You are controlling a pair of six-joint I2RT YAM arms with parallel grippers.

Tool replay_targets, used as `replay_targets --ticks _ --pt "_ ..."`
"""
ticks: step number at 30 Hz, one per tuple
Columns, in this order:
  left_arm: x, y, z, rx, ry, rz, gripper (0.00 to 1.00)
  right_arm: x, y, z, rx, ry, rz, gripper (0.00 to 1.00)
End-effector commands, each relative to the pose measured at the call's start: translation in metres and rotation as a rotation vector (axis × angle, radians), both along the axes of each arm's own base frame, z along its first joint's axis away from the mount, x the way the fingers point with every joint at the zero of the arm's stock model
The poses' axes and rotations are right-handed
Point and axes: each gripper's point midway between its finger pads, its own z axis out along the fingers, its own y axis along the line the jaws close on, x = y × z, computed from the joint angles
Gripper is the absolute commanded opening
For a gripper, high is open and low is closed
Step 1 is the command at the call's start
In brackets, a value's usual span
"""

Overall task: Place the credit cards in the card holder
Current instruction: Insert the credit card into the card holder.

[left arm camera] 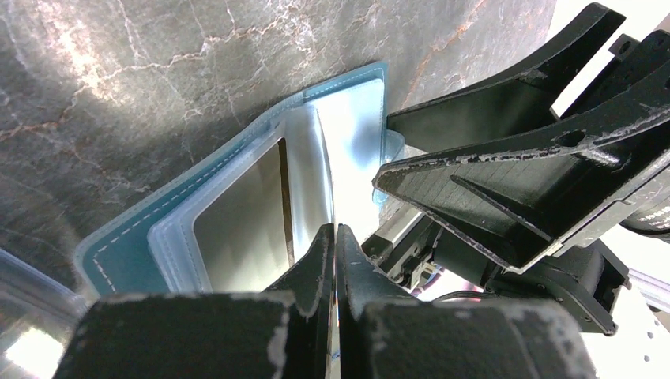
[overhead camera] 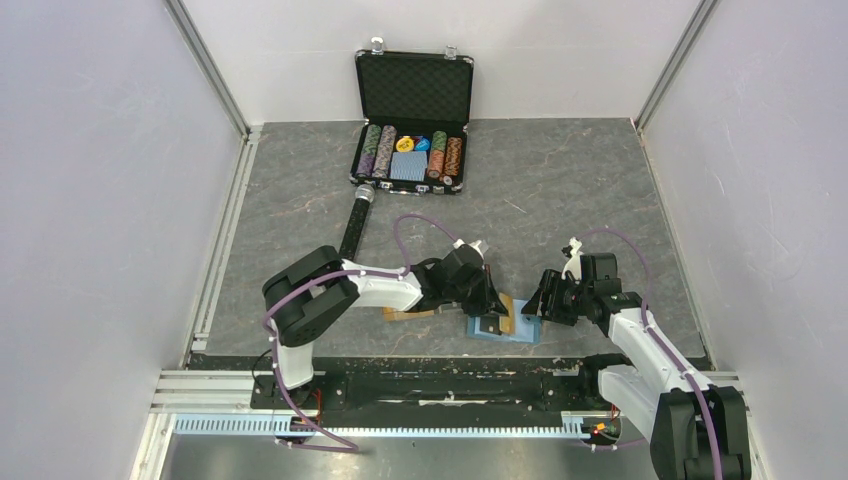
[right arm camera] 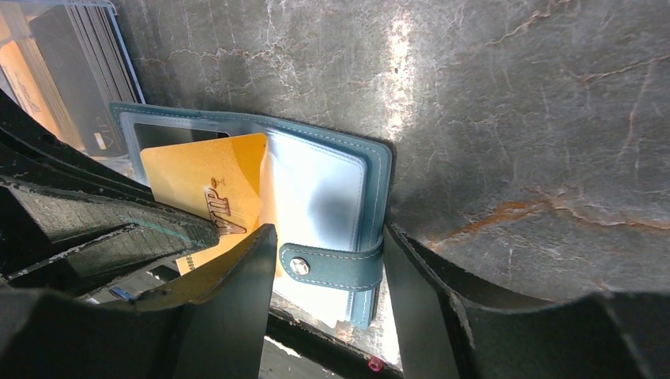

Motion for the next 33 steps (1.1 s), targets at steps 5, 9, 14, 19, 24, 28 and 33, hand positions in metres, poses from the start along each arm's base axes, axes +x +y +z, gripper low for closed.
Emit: replay_targets --ticks 5,9,14,19,24,28,33 --pt "-0.019 0.015 -0.005 0.063 0.008 -0.056 0.02 -0.041 -0.007 -0.028 -0.039 0.171 0.002 0.5" --pt "-0.024 0.012 -0.007 0.059 0.03 -0.084 0.02 -0.041 -0.007 -0.028 -0.039 0.173 0.002 0.47" --pt "-0.029 0.012 -0.009 0.056 0.047 -0.104 0.02 -0.041 -0.007 -0.028 -0.039 0.171 0.003 0.45" --pt "-0.036 0.006 -0.012 0.044 0.071 -0.153 0.02 -0.041 -0.006 -0.028 -0.035 0.172 0.005 0.45" --pt "-0.038 0.008 -0.014 0.064 0.064 -0.17 0.02 -0.041 -0.006 -0.028 -0.035 0.169 0.005 0.42" --pt "-0.039 0.004 -0.02 0.08 0.077 -0.191 0.02 -0.041 -0.005 -0.028 -0.031 0.171 0.004 0.42" --pt "-0.038 0.005 -0.027 0.124 0.078 -0.191 0.06 -0.041 -0.005 -0.028 -0.031 0.169 0.008 0.42"
